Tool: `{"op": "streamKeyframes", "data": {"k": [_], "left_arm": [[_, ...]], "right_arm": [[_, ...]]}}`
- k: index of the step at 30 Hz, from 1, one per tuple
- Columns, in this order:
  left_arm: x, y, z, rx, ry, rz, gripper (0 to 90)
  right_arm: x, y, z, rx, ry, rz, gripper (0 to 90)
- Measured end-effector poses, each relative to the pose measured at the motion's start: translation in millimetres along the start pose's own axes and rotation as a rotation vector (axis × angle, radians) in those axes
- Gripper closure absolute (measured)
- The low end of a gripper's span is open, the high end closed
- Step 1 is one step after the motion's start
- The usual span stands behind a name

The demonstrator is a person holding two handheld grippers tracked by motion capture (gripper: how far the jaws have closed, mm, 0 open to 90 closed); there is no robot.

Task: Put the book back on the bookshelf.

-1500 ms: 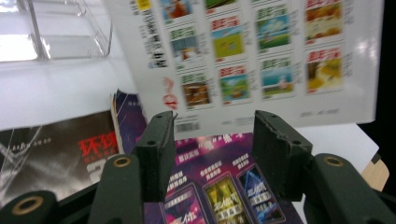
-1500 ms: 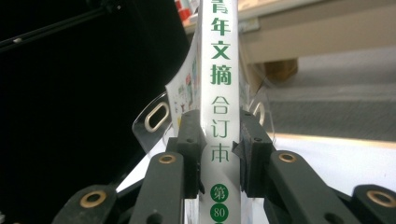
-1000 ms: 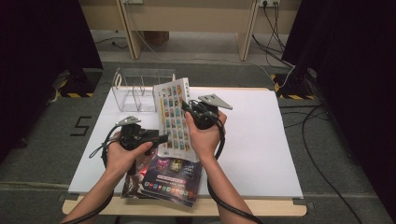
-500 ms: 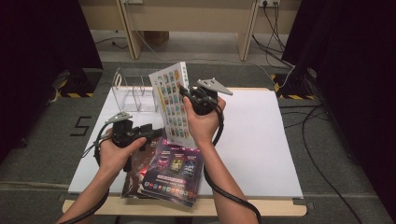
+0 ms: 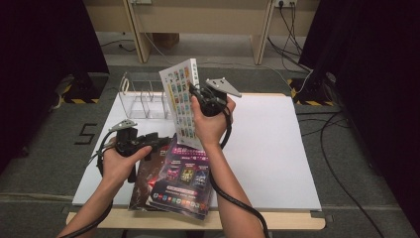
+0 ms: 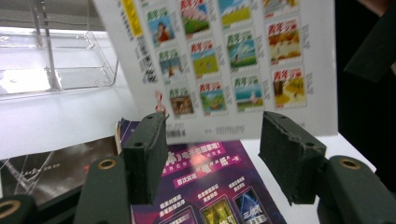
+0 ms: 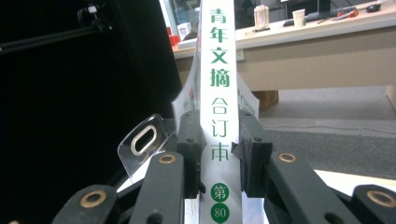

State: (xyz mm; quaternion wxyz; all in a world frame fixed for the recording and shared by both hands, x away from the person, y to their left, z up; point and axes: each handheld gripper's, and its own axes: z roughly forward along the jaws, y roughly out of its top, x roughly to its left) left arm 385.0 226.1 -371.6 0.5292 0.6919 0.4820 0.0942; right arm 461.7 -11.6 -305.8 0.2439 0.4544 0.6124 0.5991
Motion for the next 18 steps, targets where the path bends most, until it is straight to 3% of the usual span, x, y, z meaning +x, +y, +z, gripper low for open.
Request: {"op": "streamKeyframes", "data": {"k": [6, 13, 18], "left_arm": [[-11.9, 1.9, 10.9, 0.013, -0.013, 0.023, 40.1], [-23.7, -0.6, 13.4, 0.005, -0.017, 0.058, 39.1], [-34.3, -4.5, 13.6, 0.01, -0.012, 0.103, 38.2]], "right_arm": [[9.2, -9.4, -3.6, -0.015, 0.002, -0.053, 74.1], [19.0, -30.2, -32.0, -0.035, 0.011, -0.103, 73.8], [17.3, -45.5, -49.6, -0.018, 0.009, -0.096, 73.7]]}}
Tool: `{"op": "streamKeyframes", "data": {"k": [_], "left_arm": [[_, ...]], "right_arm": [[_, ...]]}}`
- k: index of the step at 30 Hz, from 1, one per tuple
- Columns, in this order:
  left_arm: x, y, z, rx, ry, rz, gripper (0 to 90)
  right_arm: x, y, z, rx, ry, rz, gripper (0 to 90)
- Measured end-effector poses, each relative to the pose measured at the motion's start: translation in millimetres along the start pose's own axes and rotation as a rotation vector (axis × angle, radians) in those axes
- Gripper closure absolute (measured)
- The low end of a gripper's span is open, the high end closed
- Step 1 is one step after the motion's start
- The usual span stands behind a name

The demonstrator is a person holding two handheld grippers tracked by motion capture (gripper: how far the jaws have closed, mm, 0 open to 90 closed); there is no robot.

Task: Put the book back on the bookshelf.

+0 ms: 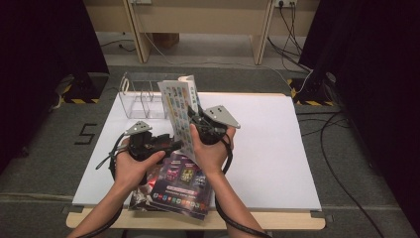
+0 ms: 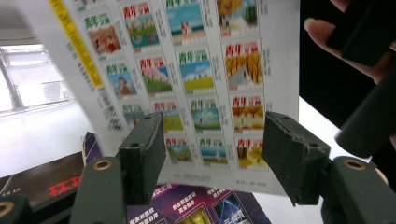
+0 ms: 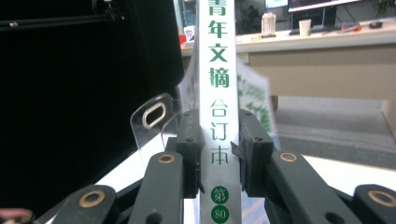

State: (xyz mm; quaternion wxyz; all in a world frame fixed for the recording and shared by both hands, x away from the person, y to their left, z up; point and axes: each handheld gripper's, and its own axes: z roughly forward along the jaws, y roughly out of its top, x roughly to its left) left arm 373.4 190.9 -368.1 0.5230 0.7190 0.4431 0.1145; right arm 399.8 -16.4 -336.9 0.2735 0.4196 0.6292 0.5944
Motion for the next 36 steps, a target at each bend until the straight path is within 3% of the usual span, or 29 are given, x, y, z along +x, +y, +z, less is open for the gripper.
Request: {"op": "streamKeyframes", "data": {"k": [6, 10, 12, 18, 26, 36], "left_arm": [[-15.3, -8.8, 8.1, 0.018, -0.017, 0.027, 36.1], [-30.8, -12.3, 15.0, -0.004, -0.01, 0.045, 34.8], [-41.2, -10.5, 19.9, -0.02, -0.009, 0.068, 33.9], [-51.0, -3.8, 28.6, -0.024, 0.0, 0.081, 32.6], [-49.7, -4.3, 33.4, -0.007, -0.008, 0.08, 32.7], [-24.9, -3.2, 8.6, -0.035, 0.026, 0.046, 34.1]], "right_arm": [[-10.6, -6.4, -15.0, 0.023, 0.005, 0.042, 73.7], [-14.2, -6.9, -16.9, 0.035, 0.008, 0.054, 73.7], [-15.1, -7.2, -17.2, 0.04, 0.011, 0.058, 73.7], [-14.4, -6.8, -16.6, 0.052, 0.006, 0.063, 73.8], [-19.2, -5.8, -16.7, 0.06, 0.004, 0.065, 73.8], [-28.7, -5.7, -21.0, 0.116, 0.006, 0.087, 73.9]]}}
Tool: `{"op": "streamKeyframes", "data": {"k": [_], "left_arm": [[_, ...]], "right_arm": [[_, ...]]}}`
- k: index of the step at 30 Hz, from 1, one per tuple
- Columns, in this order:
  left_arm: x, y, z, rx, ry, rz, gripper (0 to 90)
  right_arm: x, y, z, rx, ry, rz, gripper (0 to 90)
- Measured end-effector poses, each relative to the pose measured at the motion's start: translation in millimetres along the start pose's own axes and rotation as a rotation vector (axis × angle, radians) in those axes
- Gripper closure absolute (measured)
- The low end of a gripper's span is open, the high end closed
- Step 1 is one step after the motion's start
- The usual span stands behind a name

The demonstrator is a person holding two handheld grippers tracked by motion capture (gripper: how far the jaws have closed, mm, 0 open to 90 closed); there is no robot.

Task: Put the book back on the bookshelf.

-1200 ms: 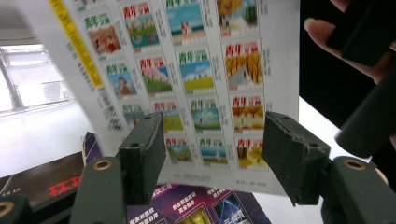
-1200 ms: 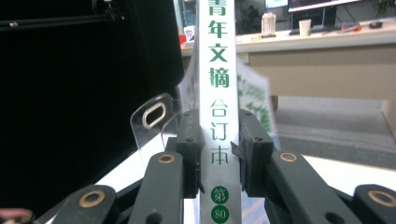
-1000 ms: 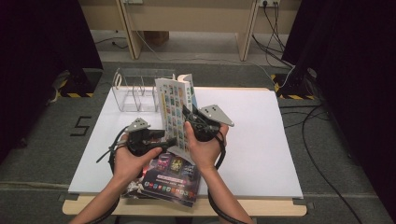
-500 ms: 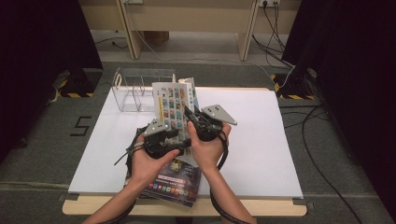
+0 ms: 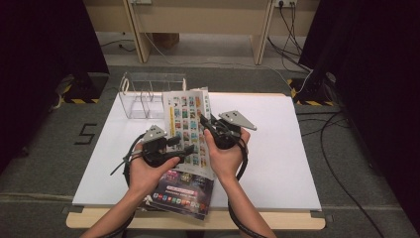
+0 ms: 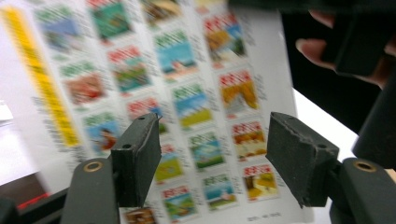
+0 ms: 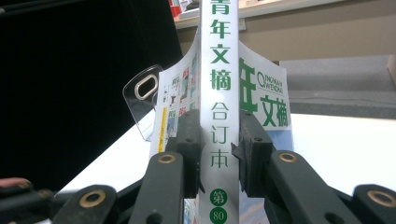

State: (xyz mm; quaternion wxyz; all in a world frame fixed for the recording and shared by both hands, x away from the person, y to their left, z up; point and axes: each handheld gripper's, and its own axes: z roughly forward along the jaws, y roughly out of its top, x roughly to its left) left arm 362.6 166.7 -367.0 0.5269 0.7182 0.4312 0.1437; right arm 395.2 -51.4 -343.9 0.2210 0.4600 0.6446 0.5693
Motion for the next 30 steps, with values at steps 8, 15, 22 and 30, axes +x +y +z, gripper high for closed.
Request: {"op": "streamKeyframes", "data": {"k": [8, 15, 22, 30], "left_arm": [[18.4, 1.7, -27.1, -0.052, 0.018, -0.049, 34.8], [42.7, 0.2, -50.0, -0.08, 0.073, -0.087, 35.2], [57.6, 1.6, -69.7, -0.122, 0.097, -0.118, 35.5], [68.7, 7.0, -85.1, -0.174, 0.119, -0.141, 35.7]], "right_arm": [[-7.8, 19.1, 0.6, 0.001, 0.047, 0.031, 74.2], [6.8, 52.8, 9.2, -0.046, 0.134, 0.023, 74.4], [23.8, 77.2, 27.8, -0.07, 0.202, 0.064, 74.4], [30.9, 97.9, 44.6, -0.082, 0.247, 0.056, 74.4]]}}
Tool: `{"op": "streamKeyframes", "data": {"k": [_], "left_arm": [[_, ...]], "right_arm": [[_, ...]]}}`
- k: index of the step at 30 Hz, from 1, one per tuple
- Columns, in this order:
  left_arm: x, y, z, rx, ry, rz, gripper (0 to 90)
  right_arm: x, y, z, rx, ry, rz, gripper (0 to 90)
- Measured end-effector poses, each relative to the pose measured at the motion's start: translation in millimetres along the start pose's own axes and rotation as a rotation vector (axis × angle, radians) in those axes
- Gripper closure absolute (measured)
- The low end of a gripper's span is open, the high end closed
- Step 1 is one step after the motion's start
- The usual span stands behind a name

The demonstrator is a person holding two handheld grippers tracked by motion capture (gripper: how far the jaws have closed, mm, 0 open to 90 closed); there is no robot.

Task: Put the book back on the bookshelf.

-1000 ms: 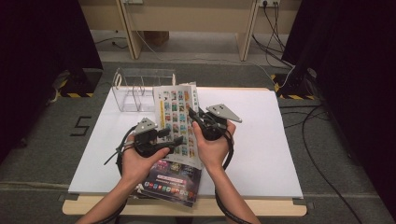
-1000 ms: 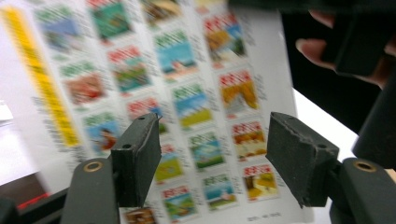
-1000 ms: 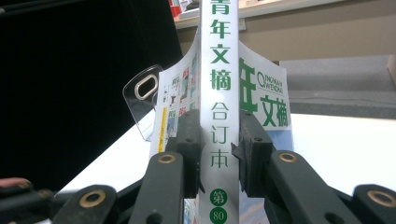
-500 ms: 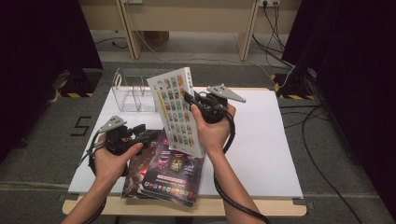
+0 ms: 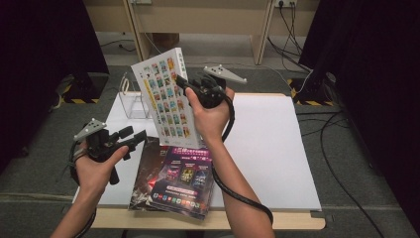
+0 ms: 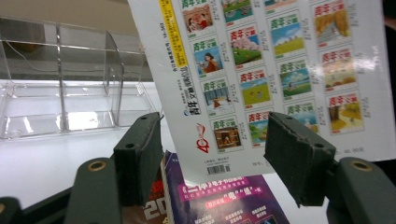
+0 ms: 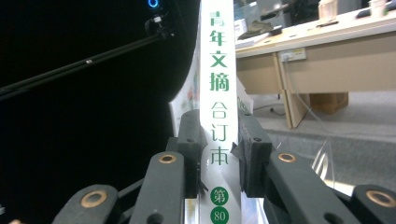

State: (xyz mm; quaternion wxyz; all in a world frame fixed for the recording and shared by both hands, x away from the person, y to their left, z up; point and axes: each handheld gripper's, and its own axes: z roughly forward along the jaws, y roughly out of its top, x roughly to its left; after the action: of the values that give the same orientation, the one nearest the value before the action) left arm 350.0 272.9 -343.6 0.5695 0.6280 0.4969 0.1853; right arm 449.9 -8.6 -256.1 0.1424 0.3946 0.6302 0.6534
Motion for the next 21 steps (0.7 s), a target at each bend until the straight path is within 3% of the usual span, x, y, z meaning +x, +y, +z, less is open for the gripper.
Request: {"op": "streamKeyframes", "data": {"k": [5, 9, 10, 15, 18, 20, 21], "left_arm": [[2.9, -1.2, 4.4, 0.012, 0.001, -0.009, 35.7], [4.4, -4.7, 11.3, 0.024, 0.003, -0.013, 35.7], [3.7, -6.0, 13.0, 0.028, 0.004, -0.009, 35.7], [0.9, -12.0, 21.0, 0.054, -0.003, 0.0, 35.7], [0.0, -13.8, 23.5, 0.061, -0.001, 0.003, 35.6], [-1.2, -14.8, 24.6, 0.065, -0.002, 0.007, 35.6], [-2.8, -15.9, 25.3, 0.068, -0.002, 0.012, 35.7]], "right_arm": [[-3.4, -4.5, 15.7, -0.03, -0.027, -0.039, 74.4], [-7.9, -20.0, 24.2, -0.034, -0.063, -0.063, 74.3], [-11.4, -31.2, 27.3, -0.024, -0.088, -0.072, 74.3], [-14.0, -52.9, 26.2, -0.01, -0.111, -0.102, 74.2], [-11.8, -56.6, 21.7, -0.024, -0.107, -0.121, 74.1], [-8.4, -60.2, 16.0, -0.034, -0.119, -0.163, 74.0], [-7.3, -62.4, 13.2, -0.038, -0.116, -0.157, 74.0]]}}
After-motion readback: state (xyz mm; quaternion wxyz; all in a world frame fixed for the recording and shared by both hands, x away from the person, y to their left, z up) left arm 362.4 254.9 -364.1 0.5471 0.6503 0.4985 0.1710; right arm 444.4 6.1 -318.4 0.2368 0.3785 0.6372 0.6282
